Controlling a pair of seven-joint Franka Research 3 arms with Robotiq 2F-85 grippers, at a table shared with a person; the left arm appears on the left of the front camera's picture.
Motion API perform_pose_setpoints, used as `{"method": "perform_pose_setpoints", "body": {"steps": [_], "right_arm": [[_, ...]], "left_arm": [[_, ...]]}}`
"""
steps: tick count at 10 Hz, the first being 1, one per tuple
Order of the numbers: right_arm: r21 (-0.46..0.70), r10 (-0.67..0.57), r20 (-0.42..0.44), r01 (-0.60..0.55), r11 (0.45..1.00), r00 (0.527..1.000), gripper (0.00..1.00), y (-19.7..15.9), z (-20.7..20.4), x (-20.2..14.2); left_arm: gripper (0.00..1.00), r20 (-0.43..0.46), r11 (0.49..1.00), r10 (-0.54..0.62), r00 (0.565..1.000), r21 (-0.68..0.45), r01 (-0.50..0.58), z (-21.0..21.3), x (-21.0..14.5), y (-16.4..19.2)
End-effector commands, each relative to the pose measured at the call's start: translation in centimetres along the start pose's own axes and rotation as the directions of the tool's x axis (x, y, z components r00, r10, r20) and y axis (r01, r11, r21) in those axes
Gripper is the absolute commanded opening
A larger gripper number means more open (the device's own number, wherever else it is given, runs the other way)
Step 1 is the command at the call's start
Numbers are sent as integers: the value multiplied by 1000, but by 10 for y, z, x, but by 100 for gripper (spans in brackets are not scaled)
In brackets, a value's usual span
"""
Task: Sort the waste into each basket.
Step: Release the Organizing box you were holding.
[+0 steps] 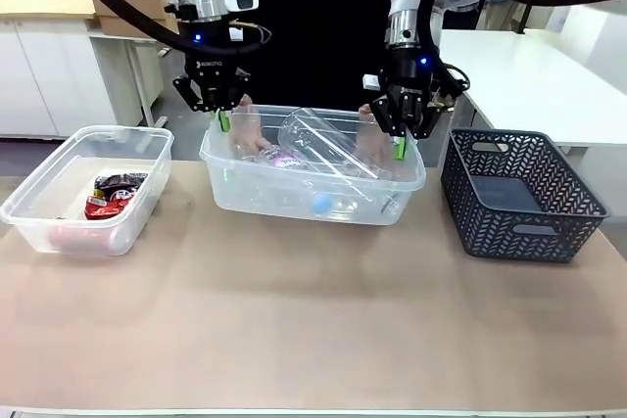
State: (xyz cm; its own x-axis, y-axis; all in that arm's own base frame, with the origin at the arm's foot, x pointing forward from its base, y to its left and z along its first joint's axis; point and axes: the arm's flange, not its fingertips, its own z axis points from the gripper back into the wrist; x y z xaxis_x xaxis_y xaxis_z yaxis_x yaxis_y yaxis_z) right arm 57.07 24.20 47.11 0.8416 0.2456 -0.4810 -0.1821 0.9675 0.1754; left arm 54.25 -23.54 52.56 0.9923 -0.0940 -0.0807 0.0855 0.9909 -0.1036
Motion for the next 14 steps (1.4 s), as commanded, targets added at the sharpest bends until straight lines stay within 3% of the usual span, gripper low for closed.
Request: {"method": "perform_pose_setpoints", "body": {"steps": [1,2,4,5,6,7,9,11,12,14], "right_arm": [[76,16,147,-28,997,989,62,-12,-4,-35],[108,20,228,-46,993,974,100,-19,-1,-50],[190,36,357,-110,976,933,100,-32,2,-81],[223,16,404,-115,968,915,86,-38,2,-98],[246,0,459,-126,961,889,95,-44,1,-115],[263,-33,507,-118,958,861,100,-48,-2,-129],[302,-101,582,-98,948,807,100,-56,-11,-154],[291,-91,576,-99,952,813,100,-55,-8,-145],[295,-118,550,-60,954,827,100,-56,1,-154],[295,-118,550,-60,954,827,100,-56,1,-154]], "left_arm": [[65,46,1000,-6,999,-16,7,8,-18,1],[100,91,1000,-1,996,-24,3,16,-33,6],[100,167,999,-23,986,-30,28,30,-66,18],[89,199,997,-58,978,-32,65,34,-83,25],[99,214,992,-105,971,-41,117,36,-96,32],[100,227,978,-183,956,-59,202,37,-105,37],[100,260,952,-274,926,-61,299,36,-117,44],[100,238,936,-325,915,-60,348,34,-112,48],[100,247,959,-263,933,-36,280,43,-115,37],[100,247,959,-263,933,-36,280,43,-115,37]]}}
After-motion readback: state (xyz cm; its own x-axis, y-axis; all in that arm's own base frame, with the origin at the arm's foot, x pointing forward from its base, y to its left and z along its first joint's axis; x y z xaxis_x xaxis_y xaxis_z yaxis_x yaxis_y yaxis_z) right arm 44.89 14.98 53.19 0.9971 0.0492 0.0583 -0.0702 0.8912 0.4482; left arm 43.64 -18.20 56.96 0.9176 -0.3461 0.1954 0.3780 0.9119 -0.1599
